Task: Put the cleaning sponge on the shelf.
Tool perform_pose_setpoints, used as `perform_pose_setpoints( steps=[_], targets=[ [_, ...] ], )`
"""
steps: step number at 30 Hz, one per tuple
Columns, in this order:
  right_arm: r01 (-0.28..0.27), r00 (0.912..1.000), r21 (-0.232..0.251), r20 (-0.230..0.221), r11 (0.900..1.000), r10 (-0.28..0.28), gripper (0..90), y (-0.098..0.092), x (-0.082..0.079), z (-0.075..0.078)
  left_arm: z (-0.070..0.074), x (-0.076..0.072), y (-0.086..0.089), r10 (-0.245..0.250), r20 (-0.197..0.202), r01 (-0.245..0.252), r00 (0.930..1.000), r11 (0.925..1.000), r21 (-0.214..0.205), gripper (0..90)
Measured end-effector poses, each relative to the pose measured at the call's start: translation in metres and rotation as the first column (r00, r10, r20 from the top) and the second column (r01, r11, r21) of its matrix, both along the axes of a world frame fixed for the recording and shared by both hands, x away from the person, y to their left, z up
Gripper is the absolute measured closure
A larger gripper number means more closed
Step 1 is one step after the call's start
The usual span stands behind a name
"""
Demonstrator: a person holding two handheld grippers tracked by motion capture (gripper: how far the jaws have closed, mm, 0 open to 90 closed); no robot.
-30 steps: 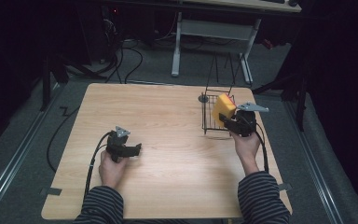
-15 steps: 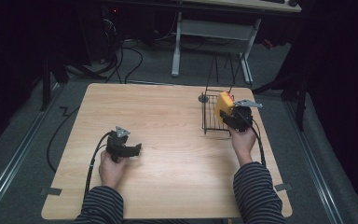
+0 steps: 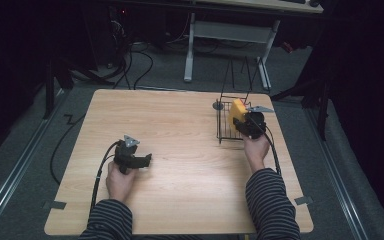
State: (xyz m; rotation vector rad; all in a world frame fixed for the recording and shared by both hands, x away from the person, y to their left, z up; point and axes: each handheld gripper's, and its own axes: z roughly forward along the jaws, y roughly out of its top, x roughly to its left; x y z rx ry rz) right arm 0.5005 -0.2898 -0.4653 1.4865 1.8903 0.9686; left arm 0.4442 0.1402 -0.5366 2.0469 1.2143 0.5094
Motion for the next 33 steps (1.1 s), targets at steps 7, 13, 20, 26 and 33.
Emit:
perform_pose_setpoints(
  steps=[7, 13, 20, 26, 33],
  targets=[
    [0.012, 0.9997, -0.022, -0.019, 0.9997, -0.012, 60.6, -0.0004, 0.0045, -0.0062, 0.0000, 0.0000, -0.0001, 0.001, -0.001, -0.001, 1.0000, 1.0000, -0.002, 17.6],
    [0.012, 0.9998, -0.015, -0.018, 0.9998, -0.012, 60.5, -0.0011, 0.0052, -0.0077, 0.0000, 0.0000, -0.0001, 0.001, -0.001, -0.001, 1.0000, 1.0000, -0.001, 17.6],
    [0.009, 0.9997, -0.014, -0.023, 0.9999, -0.009, 59.7, -0.0017, 0.0054, -0.0078, 0.0000, 0.0001, 0.0000, 0.000, 0.000, 0.000, 1.0000, 1.0000, 0.000, 17.6],
    [0.009, 0.9992, -0.029, -0.038, 0.9995, -0.010, 56.6, -0.0013, 0.0055, -0.0096, 0.0000, 0.0000, 0.0000, 0.000, 0.000, 0.000, 1.0000, 1.0000, 0.000, 17.6],
    [0.009, 0.9991, -0.020, -0.042, 0.9998, -0.010, 49.6, -0.0010, 0.0055, -0.0099, 0.0000, -0.0001, -0.0001, 0.001, -0.001, -0.001, 1.0000, 1.0000, -0.002, 17.6]
  ],
)
